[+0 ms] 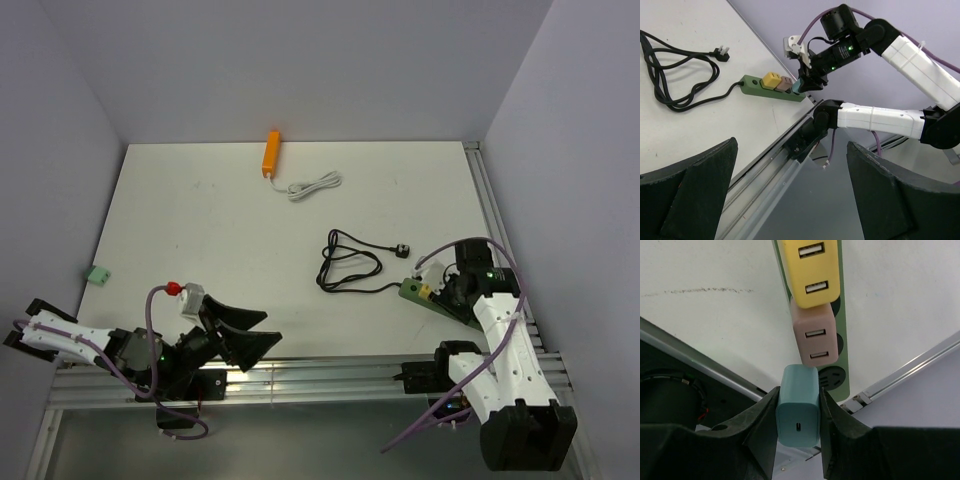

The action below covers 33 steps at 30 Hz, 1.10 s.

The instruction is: Insert the plug

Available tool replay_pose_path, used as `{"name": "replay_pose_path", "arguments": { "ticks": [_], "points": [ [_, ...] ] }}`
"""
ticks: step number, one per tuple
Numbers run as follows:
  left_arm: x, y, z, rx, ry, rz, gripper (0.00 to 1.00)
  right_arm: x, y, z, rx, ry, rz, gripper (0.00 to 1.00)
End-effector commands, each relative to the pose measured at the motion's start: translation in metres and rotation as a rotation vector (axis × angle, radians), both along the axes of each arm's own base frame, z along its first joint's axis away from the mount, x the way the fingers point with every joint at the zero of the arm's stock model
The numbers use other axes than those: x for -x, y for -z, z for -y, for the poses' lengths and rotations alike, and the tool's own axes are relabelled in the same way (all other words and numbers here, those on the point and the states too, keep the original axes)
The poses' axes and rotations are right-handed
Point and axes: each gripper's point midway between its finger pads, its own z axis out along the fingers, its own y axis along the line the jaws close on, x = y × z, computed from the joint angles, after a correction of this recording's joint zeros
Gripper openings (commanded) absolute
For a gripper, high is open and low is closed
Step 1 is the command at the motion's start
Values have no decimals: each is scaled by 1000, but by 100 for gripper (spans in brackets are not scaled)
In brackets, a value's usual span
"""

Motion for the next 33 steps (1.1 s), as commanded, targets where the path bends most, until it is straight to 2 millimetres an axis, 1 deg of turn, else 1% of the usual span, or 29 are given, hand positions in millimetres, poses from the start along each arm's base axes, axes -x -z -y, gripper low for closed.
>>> {"name": "replay_pose_path", "arguments": {
  "ticks": [1, 6, 12, 17, 20, 23, 29, 33],
  "points": [
    [-6, -7, -4, 26, -28, 9, 96, -17, 4, 7, 75, -267, 21, 0],
    [-7, -6, -5, 20, -38, 13, 96, -22, 9, 9, 69, -256, 17, 0],
    [-8, -5, -6, 20, -41, 14, 96, -34, 3, 14, 56, -219, 55, 0],
    [-12, -4, -11, 21, -57, 14, 96, -40, 7, 19, 49, -186, 74, 0],
    [-14, -4, -14, 32, -69, 9, 97, -45, 8, 17, 33, -184, 91, 0],
    [-12, -5, -12, 38, -58, 20, 97, -51, 7, 15, 18, -184, 114, 0],
    [-10, -3, -8, 18, -48, 30, 97, -44, 13, 11, 5, -190, 119, 0],
    [-10, -4, -8, 28, -47, 24, 97, -33, 24, 8, 0, -194, 109, 0]
  ]
}}
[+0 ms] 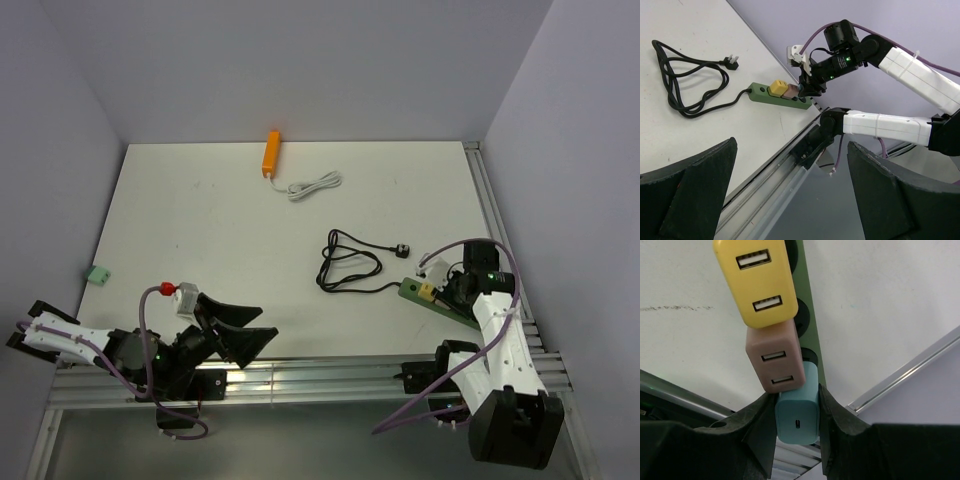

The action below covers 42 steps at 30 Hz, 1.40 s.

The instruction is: Insert the plug

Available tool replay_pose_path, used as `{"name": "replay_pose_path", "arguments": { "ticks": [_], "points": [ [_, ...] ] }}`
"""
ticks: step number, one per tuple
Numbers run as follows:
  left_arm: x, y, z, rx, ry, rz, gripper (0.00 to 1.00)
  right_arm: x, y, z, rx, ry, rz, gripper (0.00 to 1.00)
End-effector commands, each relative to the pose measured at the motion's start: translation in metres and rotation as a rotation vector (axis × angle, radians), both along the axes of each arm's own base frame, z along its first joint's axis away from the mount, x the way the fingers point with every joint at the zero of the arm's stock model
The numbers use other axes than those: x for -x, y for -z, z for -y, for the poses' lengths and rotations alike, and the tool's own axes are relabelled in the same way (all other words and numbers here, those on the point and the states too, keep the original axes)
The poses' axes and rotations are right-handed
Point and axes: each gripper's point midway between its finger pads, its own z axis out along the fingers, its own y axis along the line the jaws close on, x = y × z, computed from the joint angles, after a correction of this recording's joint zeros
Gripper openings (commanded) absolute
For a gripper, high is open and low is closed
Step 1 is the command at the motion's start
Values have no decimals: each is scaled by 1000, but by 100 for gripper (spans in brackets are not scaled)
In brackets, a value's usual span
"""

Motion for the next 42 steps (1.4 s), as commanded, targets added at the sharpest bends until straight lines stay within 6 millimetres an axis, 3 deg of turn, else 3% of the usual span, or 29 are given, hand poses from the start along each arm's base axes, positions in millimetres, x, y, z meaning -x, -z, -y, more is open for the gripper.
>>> {"name": "replay_pose_path", "arguments": {
  "ticks": [1, 12, 24, 29, 38, 42],
  "points": [
    [0, -5, 1, 17, 1, 4, 97, -6, 4, -8, 6, -190, 34, 0],
    [2, -6, 5, 17, 6, 2, 97, -7, 0, -18, -35, -199, 88, 0],
    [5, -8, 8, 31, 16, -3, 97, 13, 0, -22, -29, -246, -7, 0],
    [4, -8, 7, 30, 11, -4, 97, 8, 2, -22, -29, -257, -20, 0],
    [0, -8, 3, 40, -5, -2, 97, 8, 21, -4, 55, -237, -62, 0],
    [0, -8, 4, 38, -5, -3, 97, -8, 17, 2, 52, -189, -8, 0]
  ]
}}
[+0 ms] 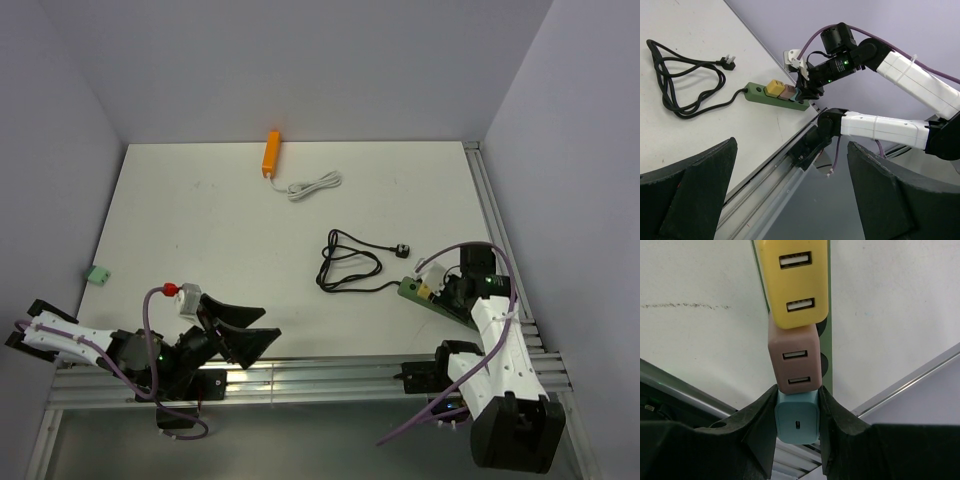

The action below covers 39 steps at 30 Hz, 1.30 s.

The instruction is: Insert the plug

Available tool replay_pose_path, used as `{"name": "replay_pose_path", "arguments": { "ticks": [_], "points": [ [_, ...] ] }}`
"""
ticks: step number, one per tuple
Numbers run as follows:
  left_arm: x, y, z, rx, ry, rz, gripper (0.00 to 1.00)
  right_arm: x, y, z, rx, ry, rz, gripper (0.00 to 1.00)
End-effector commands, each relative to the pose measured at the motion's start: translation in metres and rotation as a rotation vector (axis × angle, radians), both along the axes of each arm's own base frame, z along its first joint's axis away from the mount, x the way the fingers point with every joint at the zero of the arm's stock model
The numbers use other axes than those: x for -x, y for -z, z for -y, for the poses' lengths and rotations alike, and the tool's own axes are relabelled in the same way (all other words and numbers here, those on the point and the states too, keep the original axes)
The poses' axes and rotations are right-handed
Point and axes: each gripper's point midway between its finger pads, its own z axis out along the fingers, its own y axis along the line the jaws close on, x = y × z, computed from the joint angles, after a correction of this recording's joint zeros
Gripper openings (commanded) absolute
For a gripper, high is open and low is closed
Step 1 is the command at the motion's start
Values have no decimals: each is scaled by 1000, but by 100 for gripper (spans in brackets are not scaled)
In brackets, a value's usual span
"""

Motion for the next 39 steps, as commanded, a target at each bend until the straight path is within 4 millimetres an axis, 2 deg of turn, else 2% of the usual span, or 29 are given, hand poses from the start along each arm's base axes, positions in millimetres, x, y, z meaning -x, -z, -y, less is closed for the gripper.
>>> {"name": "replay_pose_path", "arguments": {
  "ticks": [1, 8, 10, 14, 17, 22, 26, 28, 32, 36, 39],
  "points": [
    [-2, -6, -2, 28, -9, 0, 97, -19, 6, 10, 52, -124, 22, 0],
    [-3, -6, -3, 32, -10, -7, 97, -22, 10, 23, 69, -76, -34, 0],
    [-4, -5, -5, 30, -17, -8, 97, -15, 16, 29, 102, -87, -72, 0],
    [-5, -4, -7, 35, -20, -11, 97, -2, 30, 27, 108, -119, -109, 0],
    [-5, -4, -7, 37, -17, -11, 97, 27, 43, 35, 190, -177, -237, 0],
    [-6, -4, -8, 34, -23, -13, 97, 41, 51, 39, 220, -214, -301, 0],
    [-6, -5, -9, 41, -23, -18, 97, 30, 51, 34, 205, -218, -285, 0],
    [-6, -5, -9, 42, -25, -20, 97, 12, 42, 34, 195, -188, -236, 0],
    [-6, -5, -8, 35, -26, -15, 97, -9, 31, 28, 148, -164, -202, 0],
    [-6, -5, -7, 35, -26, -12, 97, -1, 40, 17, 155, -225, -294, 0],
    [-6, -5, -8, 40, -28, -15, 97, -13, 39, 7, 113, -209, -237, 0]
  ]
}}
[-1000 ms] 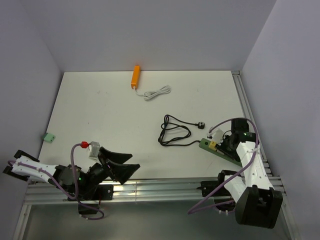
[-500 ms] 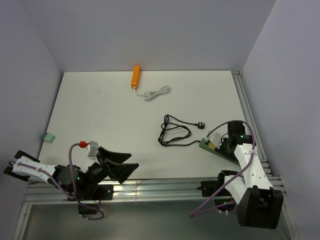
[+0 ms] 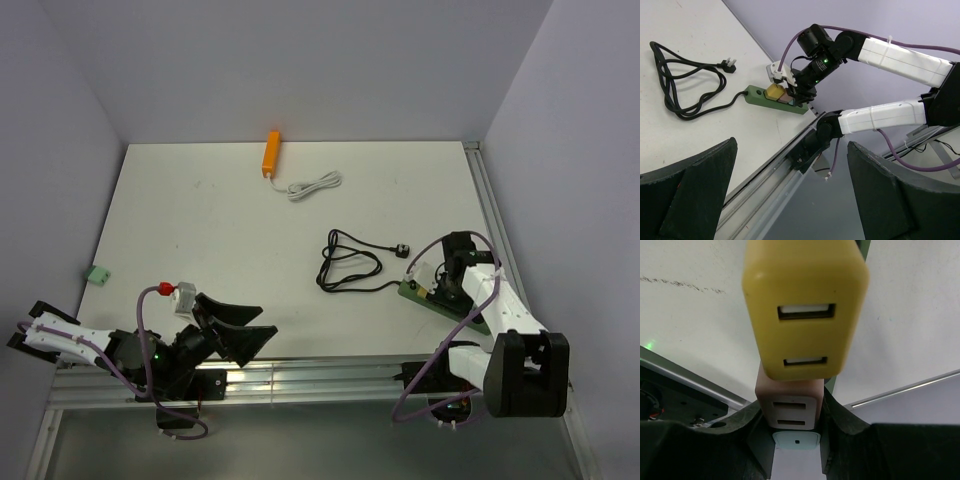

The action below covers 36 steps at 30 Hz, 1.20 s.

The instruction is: Insert the plug

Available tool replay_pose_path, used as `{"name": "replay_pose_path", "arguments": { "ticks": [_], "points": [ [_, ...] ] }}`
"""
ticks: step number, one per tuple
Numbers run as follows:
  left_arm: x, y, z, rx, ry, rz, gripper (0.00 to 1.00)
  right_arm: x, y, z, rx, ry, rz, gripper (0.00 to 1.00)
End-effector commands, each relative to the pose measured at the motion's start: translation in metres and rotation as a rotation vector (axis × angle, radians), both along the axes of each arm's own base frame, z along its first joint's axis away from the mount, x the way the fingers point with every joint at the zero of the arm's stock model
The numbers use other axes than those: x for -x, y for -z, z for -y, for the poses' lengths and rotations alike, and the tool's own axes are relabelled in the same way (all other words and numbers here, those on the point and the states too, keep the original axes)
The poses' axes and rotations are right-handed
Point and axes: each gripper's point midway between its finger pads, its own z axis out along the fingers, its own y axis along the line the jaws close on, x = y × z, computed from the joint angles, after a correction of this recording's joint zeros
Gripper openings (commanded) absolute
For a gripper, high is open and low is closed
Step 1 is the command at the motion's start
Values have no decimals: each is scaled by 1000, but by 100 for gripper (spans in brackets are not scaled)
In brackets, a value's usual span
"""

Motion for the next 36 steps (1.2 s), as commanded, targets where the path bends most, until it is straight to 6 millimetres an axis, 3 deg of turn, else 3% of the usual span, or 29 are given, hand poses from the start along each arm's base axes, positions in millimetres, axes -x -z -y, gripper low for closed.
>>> {"name": "replay_pose_path", "arguments": {
  "ticks": [1, 3, 8, 12, 17, 18, 19, 20, 24, 29, 35, 36],
  "points": [
    [-2, -3, -1, 16, -13, -5, 97, -11, 20, -5, -27, -143, 6, 0],
    [-2, -4, -2, 21, -8, -9, 97, -6, 21, -2, -7, -147, -15, 0],
    [0, -7, -1, 31, 3, -22, 97, -16, 16, -17, -83, -114, 51, 0],
    [2, 0, 1, 3, 9, -22, 96, -27, 6, -15, -80, -61, 161, 0],
    [1, -3, 0, 6, 8, -47, 97, -25, -11, -5, -45, -35, 248, 46],
    [2, -4, 0, 11, 12, -53, 97, -24, -14, -5, -42, -34, 254, 62],
    [3, -2, 0, 9, 13, -63, 97, -25, -20, -4, -42, -28, 283, 88],
    [4, -1, 2, 4, 19, -67, 97, -25, -24, -5, -53, -27, 299, 97],
    [8, 3, 5, -19, 31, -106, 97, -20, -36, -5, -51, -32, 326, 100],
    [9, 6, 4, -42, 23, -191, 97, -31, -71, -9, -73, -1, 467, 100],
    [-1, 9, -8, -102, -65, -289, 96, -69, -147, -31, -140, 57, 737, 100],
    [-3, -3, -11, -94, -74, -297, 97, -79, -169, -34, -149, 71, 814, 100]
  ]
}}
